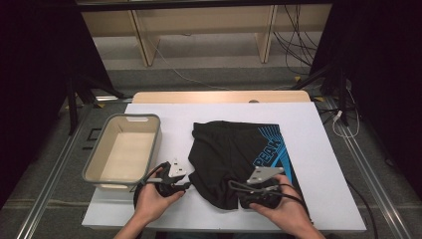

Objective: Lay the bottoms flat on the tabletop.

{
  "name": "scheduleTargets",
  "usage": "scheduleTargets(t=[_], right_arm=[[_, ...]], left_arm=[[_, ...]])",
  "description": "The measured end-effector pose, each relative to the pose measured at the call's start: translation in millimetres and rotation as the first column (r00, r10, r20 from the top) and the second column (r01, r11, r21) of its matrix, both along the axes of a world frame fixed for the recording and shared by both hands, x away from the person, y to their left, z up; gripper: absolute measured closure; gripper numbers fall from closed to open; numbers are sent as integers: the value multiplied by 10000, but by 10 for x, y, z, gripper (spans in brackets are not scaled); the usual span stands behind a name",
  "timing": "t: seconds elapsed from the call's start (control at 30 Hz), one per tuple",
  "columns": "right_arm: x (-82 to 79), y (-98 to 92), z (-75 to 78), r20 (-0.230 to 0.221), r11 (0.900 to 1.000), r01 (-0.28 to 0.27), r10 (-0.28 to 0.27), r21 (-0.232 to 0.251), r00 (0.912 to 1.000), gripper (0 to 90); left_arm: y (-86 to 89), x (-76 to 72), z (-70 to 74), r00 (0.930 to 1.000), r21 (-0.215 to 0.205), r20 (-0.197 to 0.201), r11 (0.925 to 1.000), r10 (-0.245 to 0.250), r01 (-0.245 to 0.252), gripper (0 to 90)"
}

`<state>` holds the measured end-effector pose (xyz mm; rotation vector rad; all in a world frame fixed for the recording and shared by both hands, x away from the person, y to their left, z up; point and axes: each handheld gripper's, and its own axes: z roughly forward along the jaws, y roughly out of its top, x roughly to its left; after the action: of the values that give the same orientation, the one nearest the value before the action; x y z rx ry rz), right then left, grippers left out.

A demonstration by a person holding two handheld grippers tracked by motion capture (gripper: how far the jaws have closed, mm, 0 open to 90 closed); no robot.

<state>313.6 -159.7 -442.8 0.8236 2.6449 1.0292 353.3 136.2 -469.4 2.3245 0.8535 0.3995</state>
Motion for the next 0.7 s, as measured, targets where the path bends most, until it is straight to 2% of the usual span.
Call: scheduleTargets(t=[0.07, 0.13, 0.2, 0.3, 0.5, 0.63, 0.7], right_arm=[[-7, 176, -49, -259, 9984, -539, 535, -147, 9982, 628], [-6, 302, -123, -447, 9952, -912, 895, -363, 9950, 625], [-5, 376, -211, -709, 9927, -1067, 1026, -567, 9922, 621], [-19, 399, -321, -993, 9901, -1155, 1074, -792, 9892, 614], [-34, 389, -351, -765, 9897, -1085, 1015, -935, 9919, 639], [-30, 384, -354, -447, 9888, -959, 913, -1141, 9948, 762], [-25, 378, -358, -323, 9889, -931, 900, -1157, 9954, 789]], left_arm=[[-13, 49, -1, 9998, -312, -179, 9995, -70, 64, 593], [-48, 79, -9, 9993, -90, -126, 9993, -356, 354, 560], [-81, 111, -39, 9971, -88, -312, 9976, -693, 690, 553], [-86, 158, -73, 9953, -52, -461, 9964, -849, 847, 585], [-25, 214, -137, 9929, -235, -469, 9938, -1095, 1085, 667], [-52, 204, -142, 9902, -367, -281, 9900, -1370, 1359, 793], [-55, 184, -128, 9909, -504, -330, 9904, -1302, 1285, 855]])
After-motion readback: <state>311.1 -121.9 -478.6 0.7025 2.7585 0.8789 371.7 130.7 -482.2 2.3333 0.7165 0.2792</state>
